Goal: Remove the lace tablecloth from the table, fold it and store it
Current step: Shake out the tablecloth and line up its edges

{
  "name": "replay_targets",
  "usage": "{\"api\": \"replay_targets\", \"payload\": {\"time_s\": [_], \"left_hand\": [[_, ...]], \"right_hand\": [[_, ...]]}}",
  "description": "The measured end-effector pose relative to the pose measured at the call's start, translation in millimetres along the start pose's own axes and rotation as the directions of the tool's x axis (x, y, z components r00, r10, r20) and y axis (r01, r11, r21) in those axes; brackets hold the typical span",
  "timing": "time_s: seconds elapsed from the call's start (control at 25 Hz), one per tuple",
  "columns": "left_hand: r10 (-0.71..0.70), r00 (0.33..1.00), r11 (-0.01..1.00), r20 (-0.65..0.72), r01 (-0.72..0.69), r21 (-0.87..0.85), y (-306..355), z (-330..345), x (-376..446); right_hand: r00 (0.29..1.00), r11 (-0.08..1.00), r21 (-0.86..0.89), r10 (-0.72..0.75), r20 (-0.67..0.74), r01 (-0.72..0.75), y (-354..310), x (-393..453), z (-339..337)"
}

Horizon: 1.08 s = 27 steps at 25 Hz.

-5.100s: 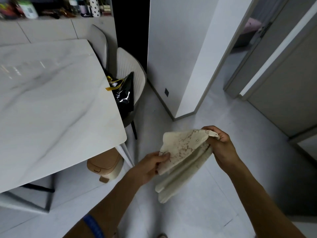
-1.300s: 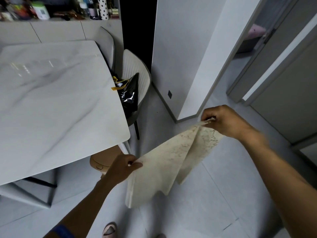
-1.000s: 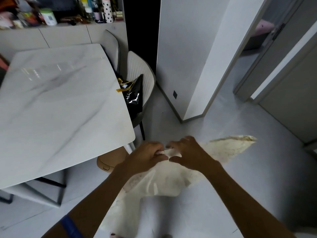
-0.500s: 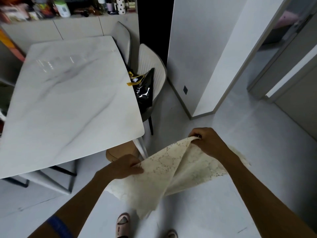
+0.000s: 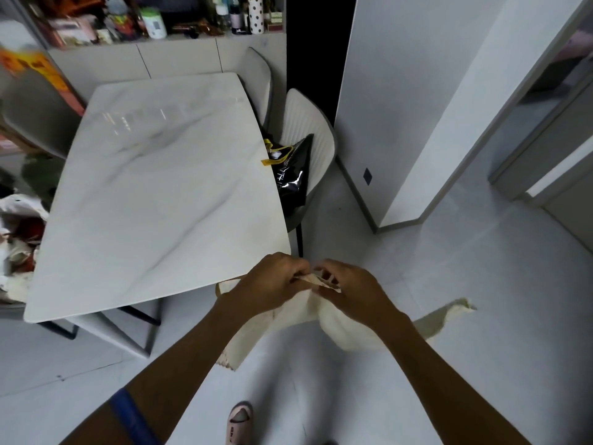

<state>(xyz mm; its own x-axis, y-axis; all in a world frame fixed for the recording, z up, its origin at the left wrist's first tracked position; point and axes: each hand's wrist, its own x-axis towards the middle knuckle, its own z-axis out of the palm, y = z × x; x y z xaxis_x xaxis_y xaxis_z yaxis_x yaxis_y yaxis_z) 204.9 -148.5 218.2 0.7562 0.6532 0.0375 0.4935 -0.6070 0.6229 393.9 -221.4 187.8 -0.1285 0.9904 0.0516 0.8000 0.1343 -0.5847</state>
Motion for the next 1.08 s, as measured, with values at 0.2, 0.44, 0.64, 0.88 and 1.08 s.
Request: {"api": "replay_targets", "payload": {"time_s": [0.2,0.44,0.64,0.88,1.08], "left_hand": [[-0.111,0.992,0.993,0.064,0.114,-0.035,-8.4,-13.1,-11.9],[-0.245,0.969,0.966,0.001,0.244,-0.087,-53.8,-42.5,-55.0],[-0.332,0.930,0.906,-0.158,0.267,-0.328,-65.4,-28.5,-72.8],[-0.144,0.952,0.954,-0.269,0.062,-0.293,-68.0,-7.8,-76.1],[0.290,0.943,0.957,-0.162,-0.290,0.020,-49.2,-19.4,-53.4]], "right_hand": [[0.994,0.987,0.136,-0.070,-0.086,0.081,-12.3,11.3,17.6],[0.989,0.952,0.297,0.106,-0.099,-0.072,-14.5,24.3,5.7],[0.968,0.933,0.315,0.220,-0.120,-0.173,-20.1,32.2,8.2],[0.994,0.953,0.284,0.108,-0.002,-0.103,-16.2,27.8,-1.0],[0.988,0.952,0.267,0.142,0.060,-0.153,-6.9,25.5,-11.3]]}}
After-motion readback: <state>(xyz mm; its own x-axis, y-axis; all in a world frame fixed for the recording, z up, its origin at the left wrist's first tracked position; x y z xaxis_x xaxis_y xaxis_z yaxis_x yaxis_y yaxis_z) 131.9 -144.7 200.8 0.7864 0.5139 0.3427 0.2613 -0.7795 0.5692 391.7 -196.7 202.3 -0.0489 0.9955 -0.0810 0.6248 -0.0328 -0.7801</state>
